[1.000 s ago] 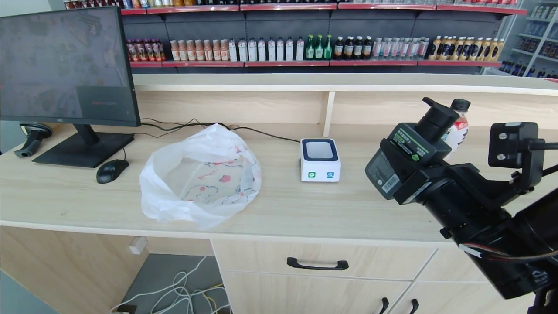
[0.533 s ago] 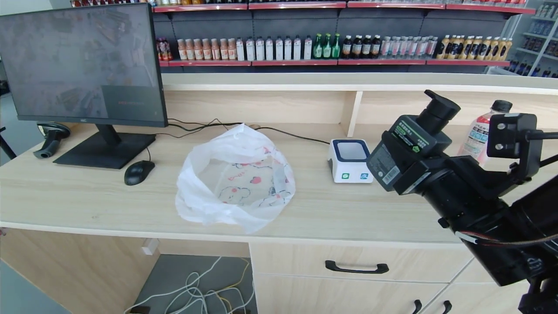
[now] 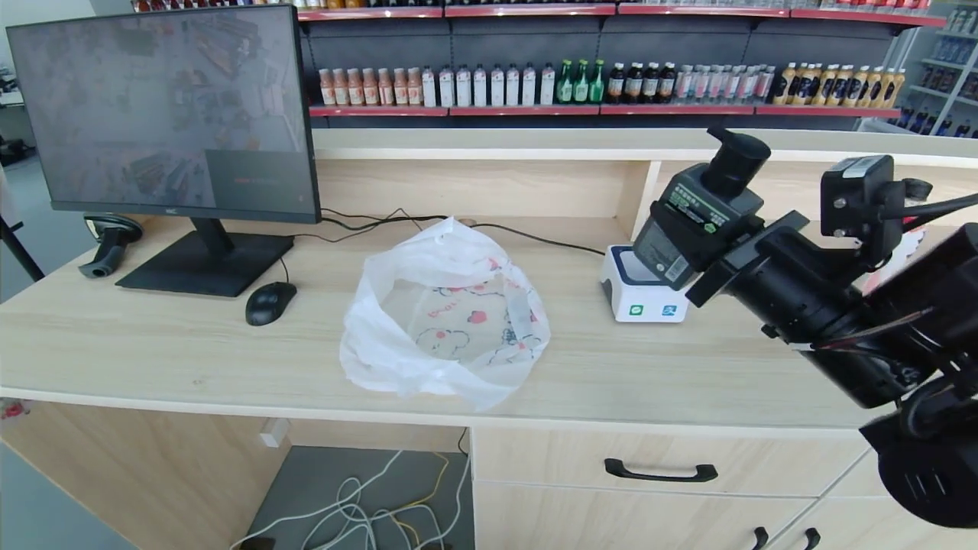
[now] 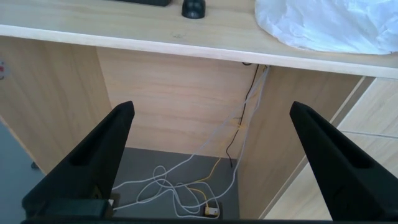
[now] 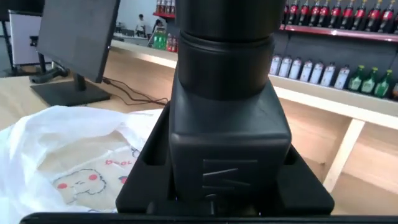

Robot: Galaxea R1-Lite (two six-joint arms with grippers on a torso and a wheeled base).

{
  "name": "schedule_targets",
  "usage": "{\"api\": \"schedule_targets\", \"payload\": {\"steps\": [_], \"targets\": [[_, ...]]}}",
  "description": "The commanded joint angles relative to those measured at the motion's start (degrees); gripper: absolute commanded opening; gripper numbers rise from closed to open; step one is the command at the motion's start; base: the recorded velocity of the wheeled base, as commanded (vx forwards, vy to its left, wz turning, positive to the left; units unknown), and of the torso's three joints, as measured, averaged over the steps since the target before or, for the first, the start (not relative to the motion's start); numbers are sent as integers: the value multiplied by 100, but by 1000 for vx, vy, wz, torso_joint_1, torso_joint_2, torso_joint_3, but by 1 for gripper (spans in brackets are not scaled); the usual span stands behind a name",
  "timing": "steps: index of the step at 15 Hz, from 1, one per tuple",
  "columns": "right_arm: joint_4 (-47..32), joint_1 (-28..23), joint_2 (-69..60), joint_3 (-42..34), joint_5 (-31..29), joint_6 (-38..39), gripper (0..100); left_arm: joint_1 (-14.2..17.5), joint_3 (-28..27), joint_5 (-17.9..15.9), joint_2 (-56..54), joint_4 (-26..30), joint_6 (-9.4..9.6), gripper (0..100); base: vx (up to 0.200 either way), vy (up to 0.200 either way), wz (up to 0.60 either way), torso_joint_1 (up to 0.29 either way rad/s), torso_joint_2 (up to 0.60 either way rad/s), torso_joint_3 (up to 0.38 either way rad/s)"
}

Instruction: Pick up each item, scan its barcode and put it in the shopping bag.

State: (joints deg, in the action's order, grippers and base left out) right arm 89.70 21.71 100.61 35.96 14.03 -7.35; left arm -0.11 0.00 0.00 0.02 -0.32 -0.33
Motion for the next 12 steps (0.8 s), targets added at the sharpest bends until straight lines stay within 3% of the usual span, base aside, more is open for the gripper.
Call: {"api": "schedule_targets", "payload": {"steps": [1, 6, 8, 12], "targets": [[21, -668, 855, 904, 812, -144, 0, 2, 0, 0, -2, -3, -11, 100, 0, 0, 0, 0, 0, 0], [30, -844, 1479, 1308, 1735, -618, 0, 2, 0, 0, -2, -3, -11, 100, 0, 0, 0, 0, 0, 0], [30, -976, 1752, 1510, 2605, -1084, 0, 2, 0, 0, -2, -12, -2, 100, 0, 0, 0, 0, 0, 0], [30, -1090, 1989, 1976, 3044, -1497, 0, 2, 0, 0, -2, -12, -2, 100, 0, 0, 0, 0, 0, 0]]}}
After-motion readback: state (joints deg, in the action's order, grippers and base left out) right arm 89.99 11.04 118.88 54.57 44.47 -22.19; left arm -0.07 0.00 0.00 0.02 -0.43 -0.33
